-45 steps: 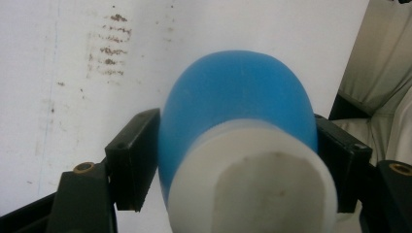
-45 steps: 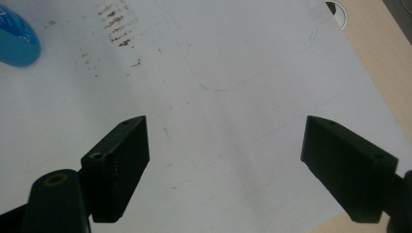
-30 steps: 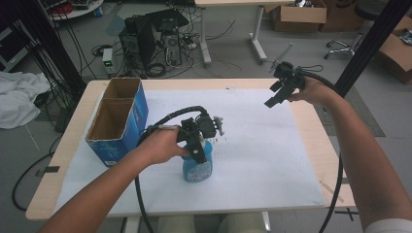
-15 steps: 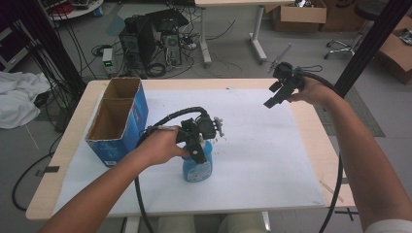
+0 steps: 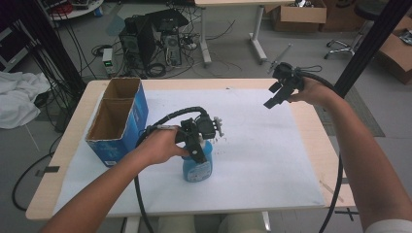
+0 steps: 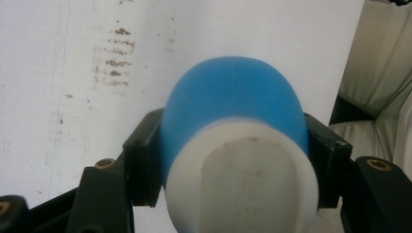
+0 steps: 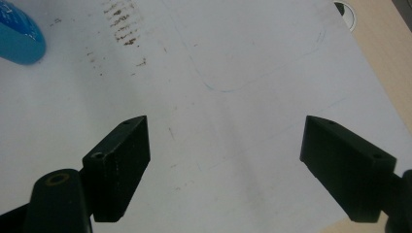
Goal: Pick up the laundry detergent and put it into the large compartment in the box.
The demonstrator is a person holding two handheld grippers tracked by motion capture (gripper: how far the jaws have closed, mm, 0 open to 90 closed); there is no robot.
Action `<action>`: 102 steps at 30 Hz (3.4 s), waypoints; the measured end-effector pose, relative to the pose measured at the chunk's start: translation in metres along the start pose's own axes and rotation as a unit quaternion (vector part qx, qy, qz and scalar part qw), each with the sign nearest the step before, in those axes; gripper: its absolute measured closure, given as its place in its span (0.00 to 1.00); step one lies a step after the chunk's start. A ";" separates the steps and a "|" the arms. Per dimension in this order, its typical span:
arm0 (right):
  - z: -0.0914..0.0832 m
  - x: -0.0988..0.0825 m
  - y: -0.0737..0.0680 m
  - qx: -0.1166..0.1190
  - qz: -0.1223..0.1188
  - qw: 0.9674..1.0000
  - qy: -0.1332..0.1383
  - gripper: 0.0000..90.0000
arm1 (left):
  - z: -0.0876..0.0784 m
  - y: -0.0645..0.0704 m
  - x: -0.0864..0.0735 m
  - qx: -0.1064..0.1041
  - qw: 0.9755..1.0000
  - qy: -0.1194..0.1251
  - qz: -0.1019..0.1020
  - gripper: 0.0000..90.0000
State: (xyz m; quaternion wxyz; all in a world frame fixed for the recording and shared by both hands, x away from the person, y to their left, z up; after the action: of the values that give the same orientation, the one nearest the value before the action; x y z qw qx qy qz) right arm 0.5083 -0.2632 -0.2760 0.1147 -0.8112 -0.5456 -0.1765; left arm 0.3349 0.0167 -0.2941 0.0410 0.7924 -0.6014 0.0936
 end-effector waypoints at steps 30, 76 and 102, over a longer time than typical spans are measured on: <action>-0.009 -0.002 -0.010 0.001 -0.005 1.000 0.000 0.21 | -0.121 -0.027 -0.002 0.055 0.983 0.025 -0.171 0.42; -0.002 -0.006 -0.010 0.006 -0.009 1.000 -0.004 0.21 | -0.230 -0.115 -0.125 0.159 0.826 0.036 -0.539 0.42; -0.001 -0.007 -0.009 0.001 -0.005 1.000 -0.012 0.21 | -0.178 -0.135 -0.164 0.172 0.800 0.028 -0.575 0.42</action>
State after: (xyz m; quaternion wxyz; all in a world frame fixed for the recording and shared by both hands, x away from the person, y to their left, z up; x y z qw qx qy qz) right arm 0.4975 -0.2663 -0.2775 0.1080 -0.8107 -0.5508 -0.1664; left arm 0.4045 0.2402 -0.1461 -0.0331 0.9837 -0.0083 0.1764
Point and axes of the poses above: each handheld gripper's, and its own axes: z roughly forward along the jaws, x roughly out of its top, y roughly to its right, the point moved 1 cm from there along z, roughly forward along the jaws, and after that the axes turned 1 degree about -z, right-handed, at the moved point
